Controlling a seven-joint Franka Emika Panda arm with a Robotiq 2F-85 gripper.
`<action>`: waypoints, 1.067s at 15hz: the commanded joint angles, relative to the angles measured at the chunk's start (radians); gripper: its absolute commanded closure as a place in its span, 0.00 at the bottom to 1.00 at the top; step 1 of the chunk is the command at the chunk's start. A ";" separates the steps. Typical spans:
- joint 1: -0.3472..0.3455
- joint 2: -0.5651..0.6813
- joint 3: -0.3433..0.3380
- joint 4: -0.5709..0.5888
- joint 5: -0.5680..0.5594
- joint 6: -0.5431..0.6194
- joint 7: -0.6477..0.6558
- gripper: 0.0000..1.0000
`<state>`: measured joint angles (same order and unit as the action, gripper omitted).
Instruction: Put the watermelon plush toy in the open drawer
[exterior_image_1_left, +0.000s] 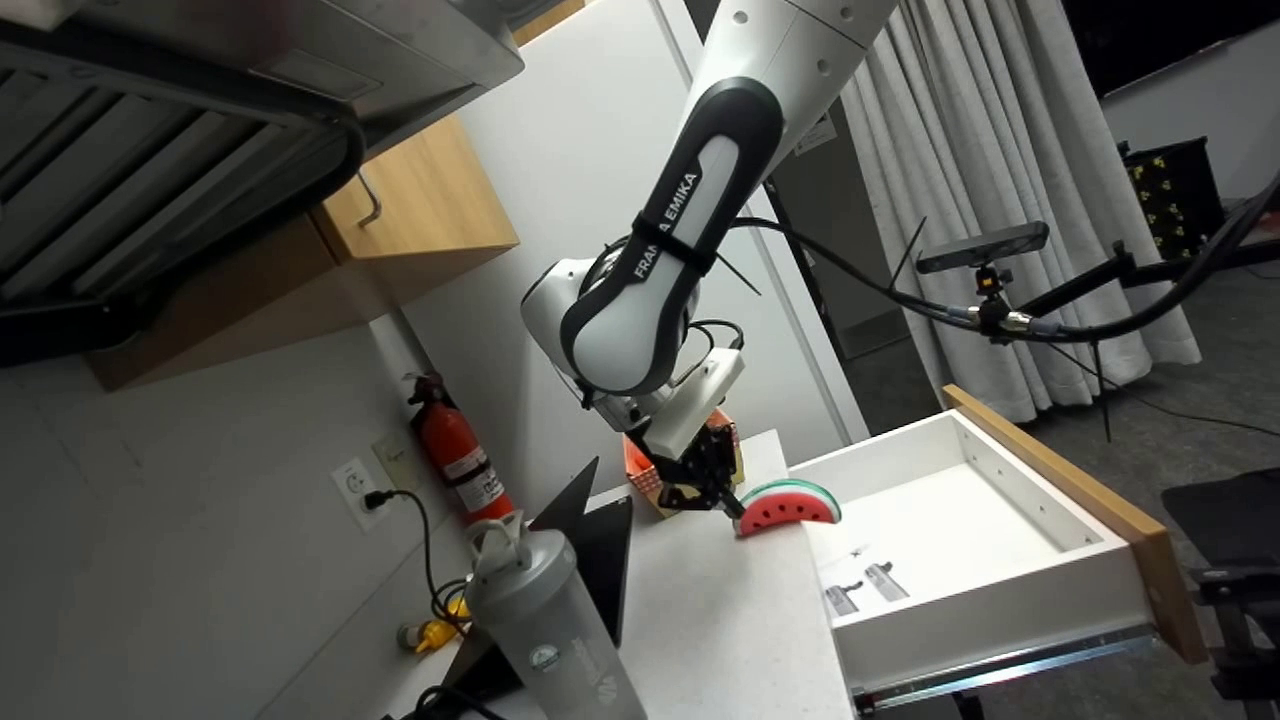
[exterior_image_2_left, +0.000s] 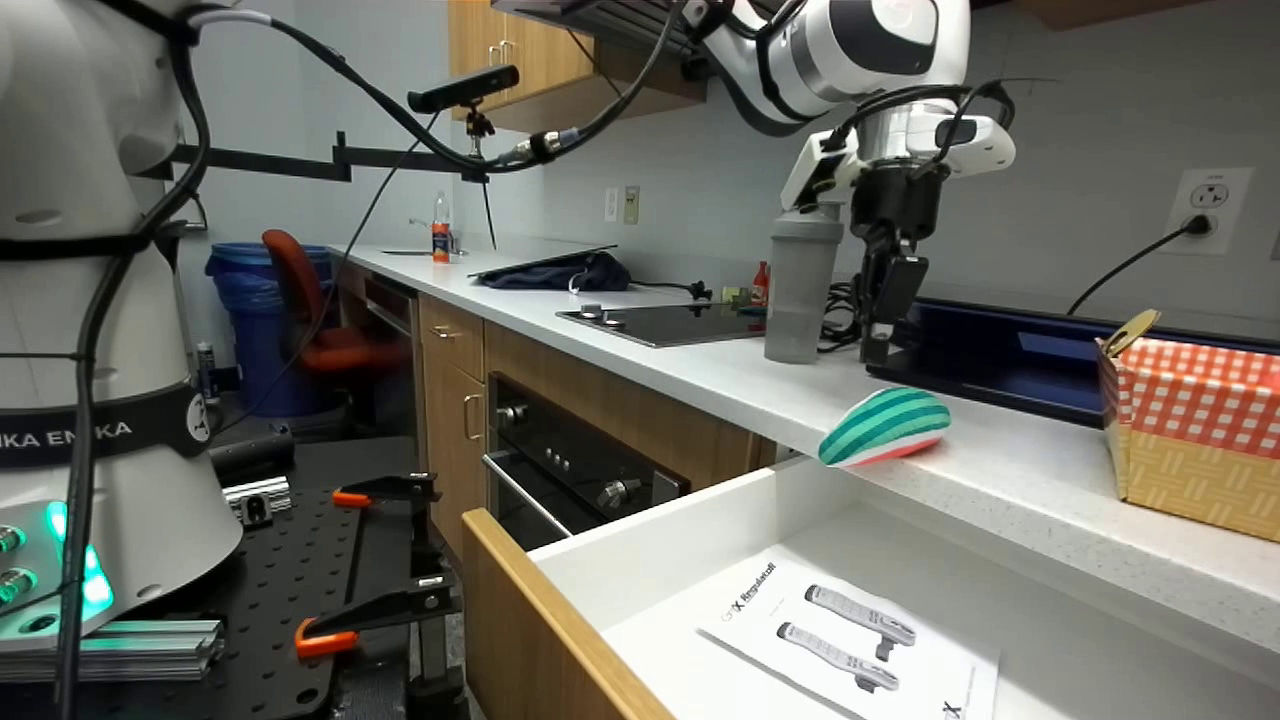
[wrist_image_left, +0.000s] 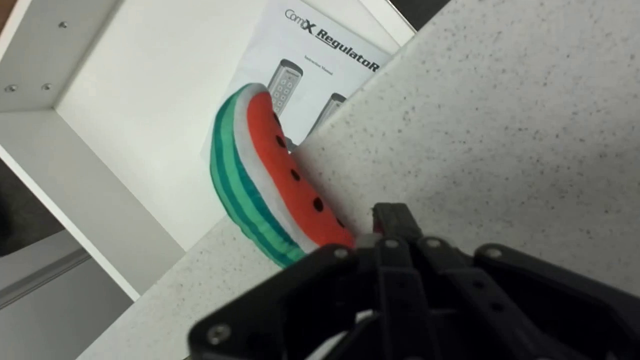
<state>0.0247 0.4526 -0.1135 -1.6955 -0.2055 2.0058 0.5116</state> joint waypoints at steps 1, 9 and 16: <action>-0.021 -0.019 0.000 -0.045 0.029 0.082 -0.061 1.00; -0.063 -0.073 -0.002 -0.203 0.054 0.288 -0.184 1.00; -0.095 -0.129 -0.020 -0.318 0.046 0.316 -0.271 1.00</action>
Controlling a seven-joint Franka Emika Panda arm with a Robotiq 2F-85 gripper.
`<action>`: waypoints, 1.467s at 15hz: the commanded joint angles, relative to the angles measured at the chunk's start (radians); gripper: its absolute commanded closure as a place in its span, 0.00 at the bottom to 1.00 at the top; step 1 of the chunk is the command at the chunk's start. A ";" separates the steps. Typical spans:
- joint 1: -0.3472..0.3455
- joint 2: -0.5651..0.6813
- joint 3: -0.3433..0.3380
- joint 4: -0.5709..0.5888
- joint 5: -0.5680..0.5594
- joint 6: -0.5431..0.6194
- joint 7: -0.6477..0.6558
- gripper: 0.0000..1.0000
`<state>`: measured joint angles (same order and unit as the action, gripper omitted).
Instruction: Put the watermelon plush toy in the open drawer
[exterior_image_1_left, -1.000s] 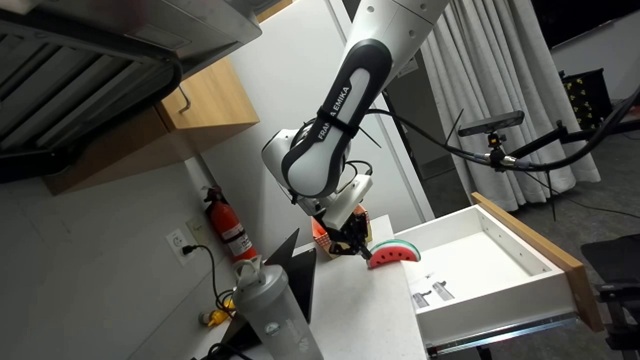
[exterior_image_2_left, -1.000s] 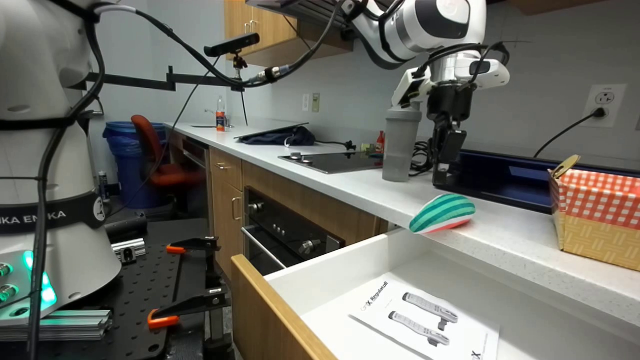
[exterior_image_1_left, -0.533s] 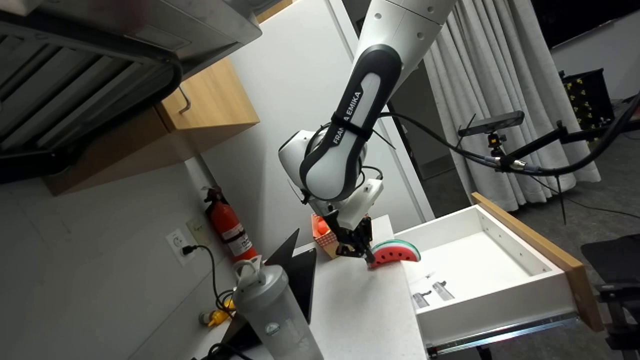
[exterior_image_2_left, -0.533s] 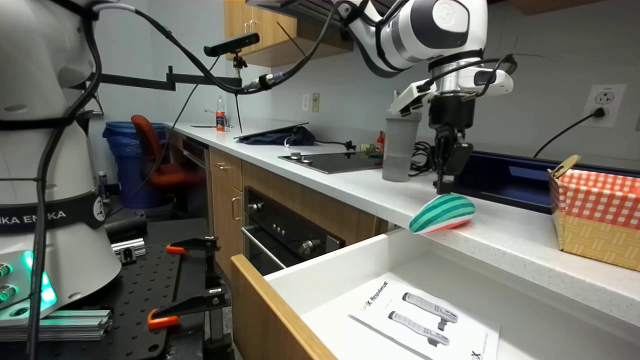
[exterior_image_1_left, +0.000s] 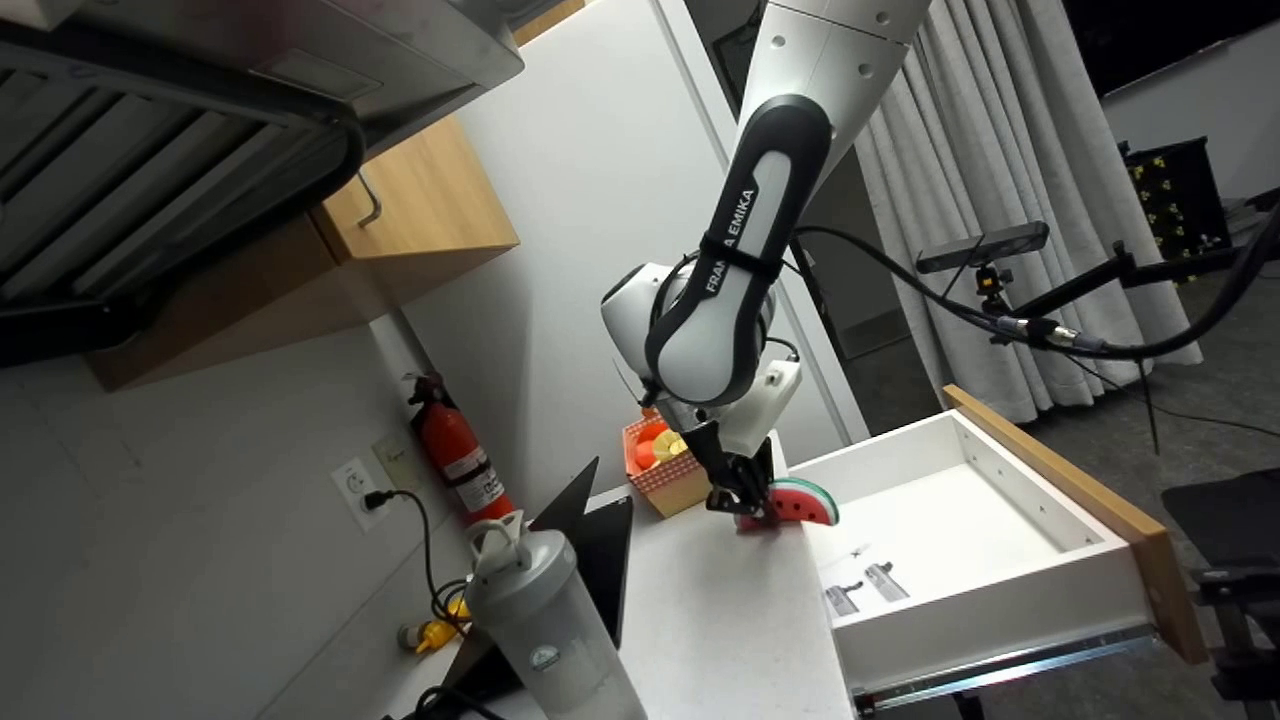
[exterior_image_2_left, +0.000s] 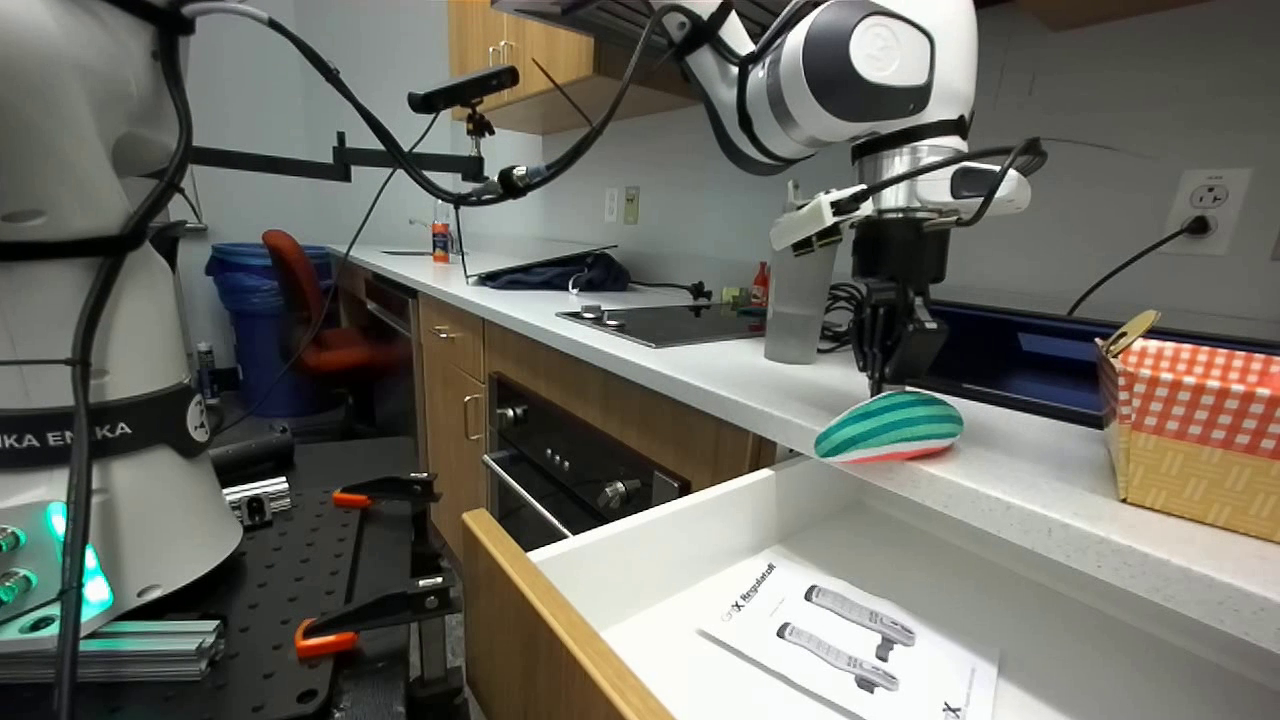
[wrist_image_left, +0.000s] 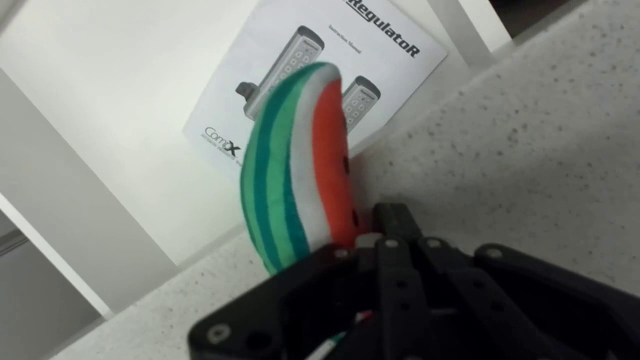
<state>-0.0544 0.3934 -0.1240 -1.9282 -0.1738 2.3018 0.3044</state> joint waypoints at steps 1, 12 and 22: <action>-0.023 -0.086 -0.012 -0.104 0.014 0.013 -0.089 1.00; -0.071 -0.310 -0.015 -0.276 0.036 -0.048 -0.333 1.00; -0.024 -0.478 0.053 -0.331 0.085 -0.275 -0.528 1.00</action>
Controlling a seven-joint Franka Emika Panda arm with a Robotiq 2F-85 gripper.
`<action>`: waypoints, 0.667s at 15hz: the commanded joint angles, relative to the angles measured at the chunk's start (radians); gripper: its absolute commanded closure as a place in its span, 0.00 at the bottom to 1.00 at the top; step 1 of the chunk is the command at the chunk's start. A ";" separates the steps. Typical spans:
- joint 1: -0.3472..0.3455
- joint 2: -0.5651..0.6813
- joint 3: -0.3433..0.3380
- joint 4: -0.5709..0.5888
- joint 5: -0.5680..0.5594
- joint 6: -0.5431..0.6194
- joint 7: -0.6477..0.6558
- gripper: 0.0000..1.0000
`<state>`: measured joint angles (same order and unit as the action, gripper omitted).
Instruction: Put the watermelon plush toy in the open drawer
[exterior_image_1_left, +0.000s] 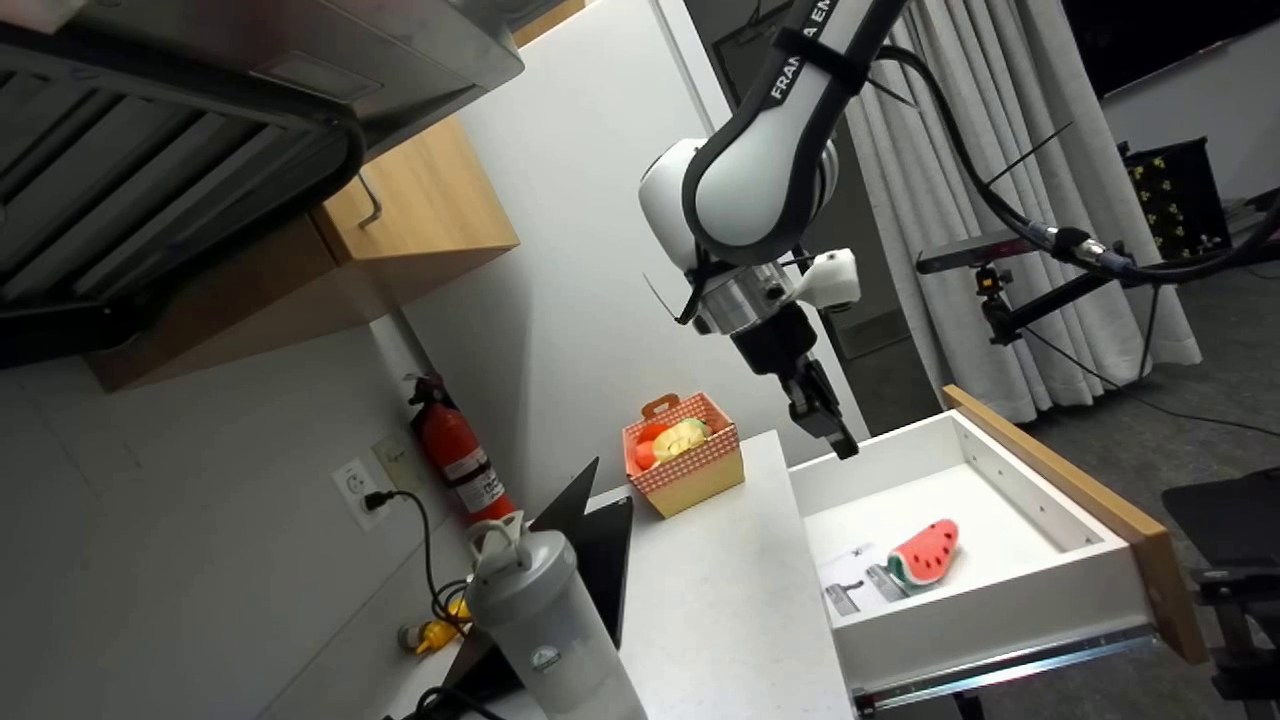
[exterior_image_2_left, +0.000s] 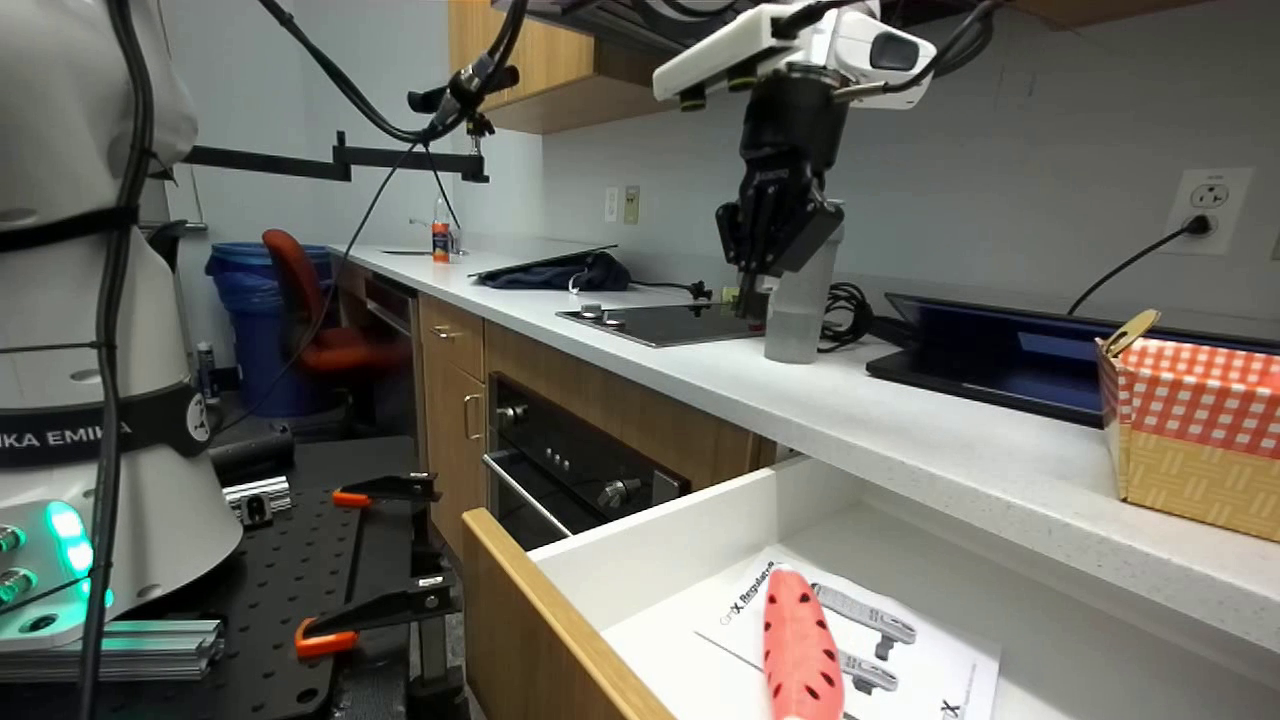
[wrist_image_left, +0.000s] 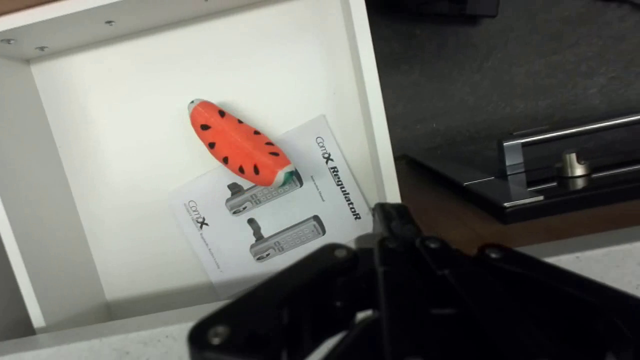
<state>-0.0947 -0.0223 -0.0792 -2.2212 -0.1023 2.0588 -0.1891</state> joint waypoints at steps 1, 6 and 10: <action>0.021 -0.069 0.012 -0.041 0.015 -0.034 -0.036 1.00; 0.037 -0.093 0.026 -0.060 0.008 -0.018 -0.027 1.00; 0.045 -0.105 0.033 -0.066 0.008 -0.018 -0.023 0.91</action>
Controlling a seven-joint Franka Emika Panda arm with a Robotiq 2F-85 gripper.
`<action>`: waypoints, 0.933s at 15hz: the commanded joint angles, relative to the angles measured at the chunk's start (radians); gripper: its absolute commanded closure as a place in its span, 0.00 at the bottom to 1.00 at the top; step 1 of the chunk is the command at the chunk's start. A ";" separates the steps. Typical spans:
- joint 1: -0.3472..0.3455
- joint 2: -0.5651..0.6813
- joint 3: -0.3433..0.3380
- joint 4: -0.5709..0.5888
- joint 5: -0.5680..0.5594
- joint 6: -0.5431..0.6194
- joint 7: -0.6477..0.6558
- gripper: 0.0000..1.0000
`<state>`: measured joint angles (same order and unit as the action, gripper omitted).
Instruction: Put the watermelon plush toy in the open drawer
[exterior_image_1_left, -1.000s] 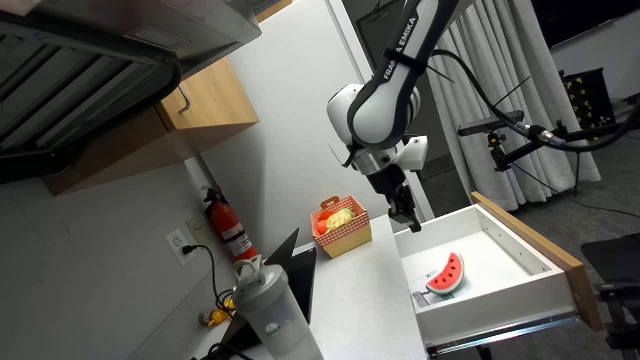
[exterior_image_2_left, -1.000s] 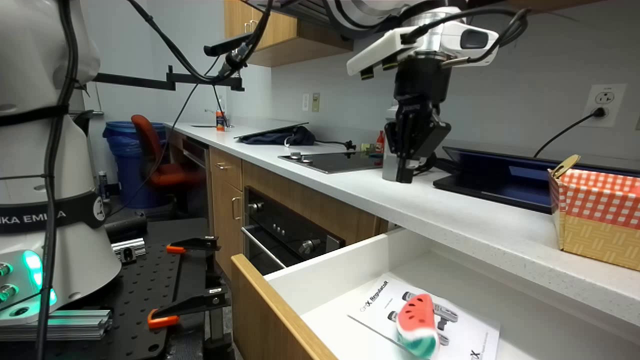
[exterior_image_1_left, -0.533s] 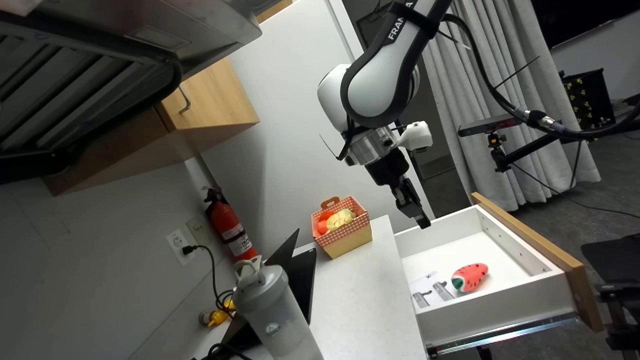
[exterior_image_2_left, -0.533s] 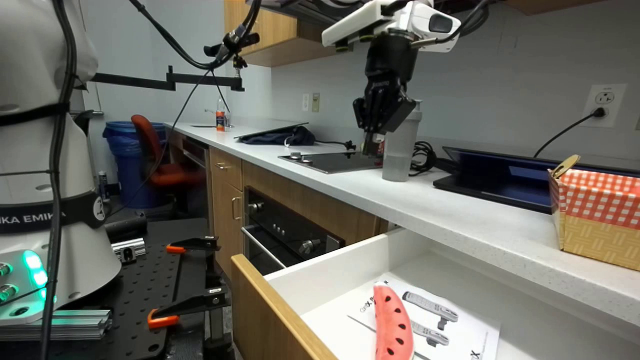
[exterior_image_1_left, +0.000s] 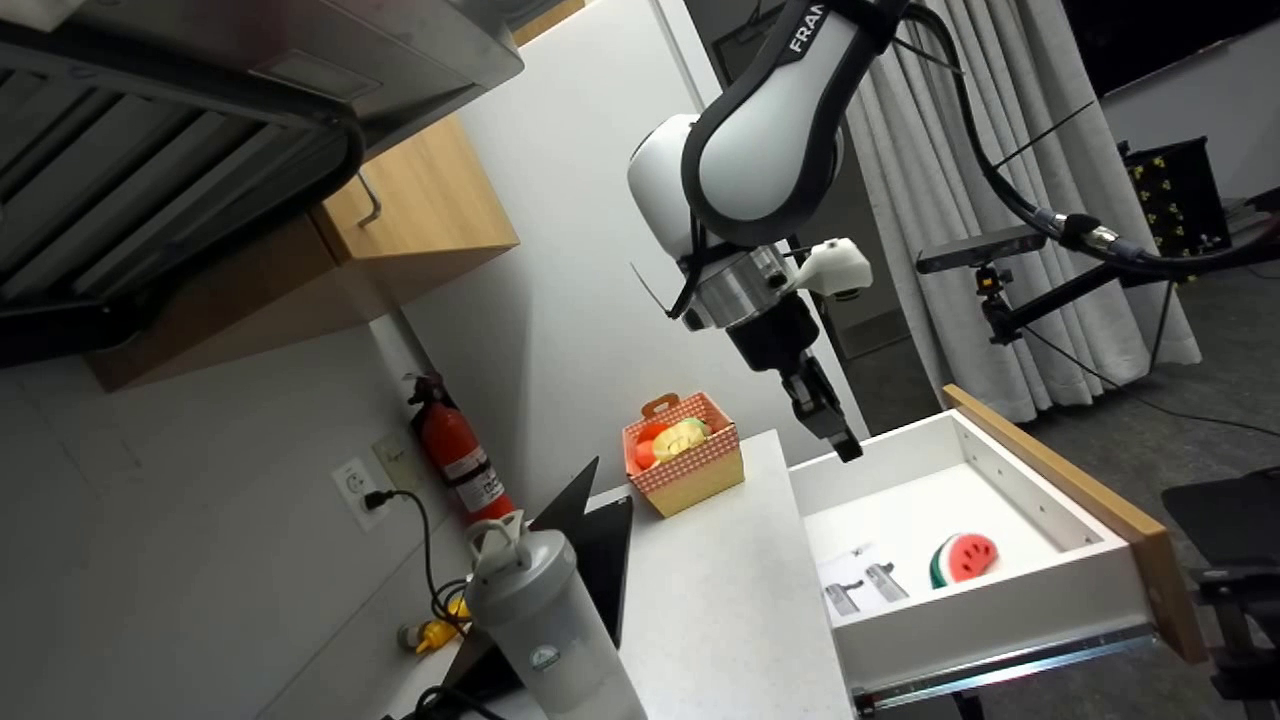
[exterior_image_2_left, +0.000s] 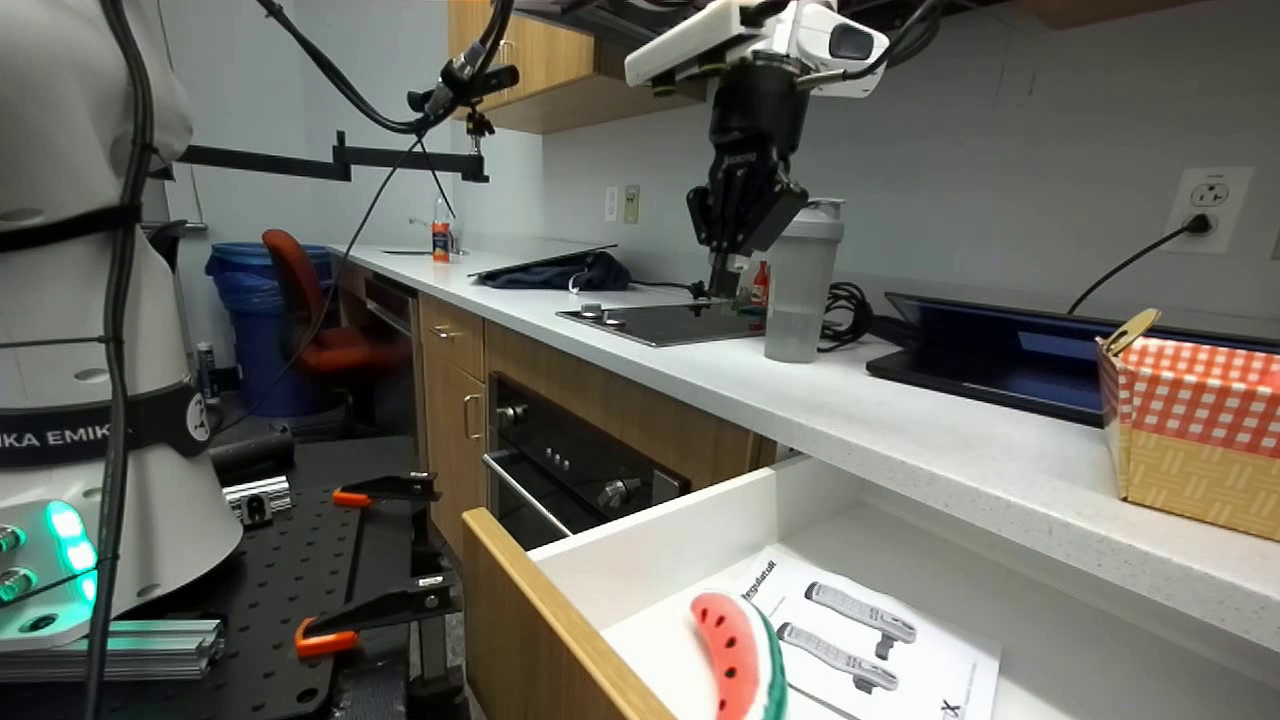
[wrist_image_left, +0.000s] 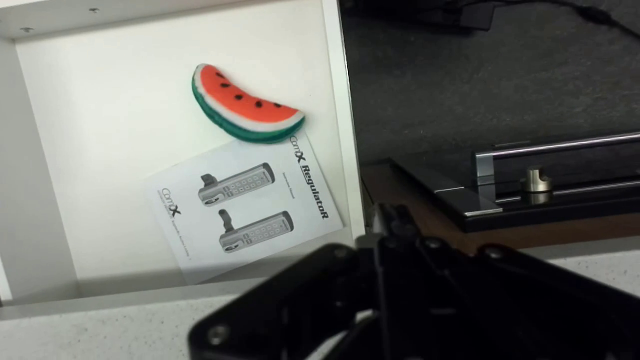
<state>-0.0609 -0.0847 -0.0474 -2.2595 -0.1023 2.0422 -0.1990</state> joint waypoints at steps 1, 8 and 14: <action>0.013 -0.047 0.002 -0.029 0.008 -0.003 -0.011 0.73; 0.023 -0.093 0.010 -0.053 0.009 -0.003 -0.016 0.22; 0.033 -0.164 0.010 -0.106 0.007 -0.006 -0.016 0.00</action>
<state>-0.0376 -0.1765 -0.0354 -2.3138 -0.1024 2.0422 -0.1995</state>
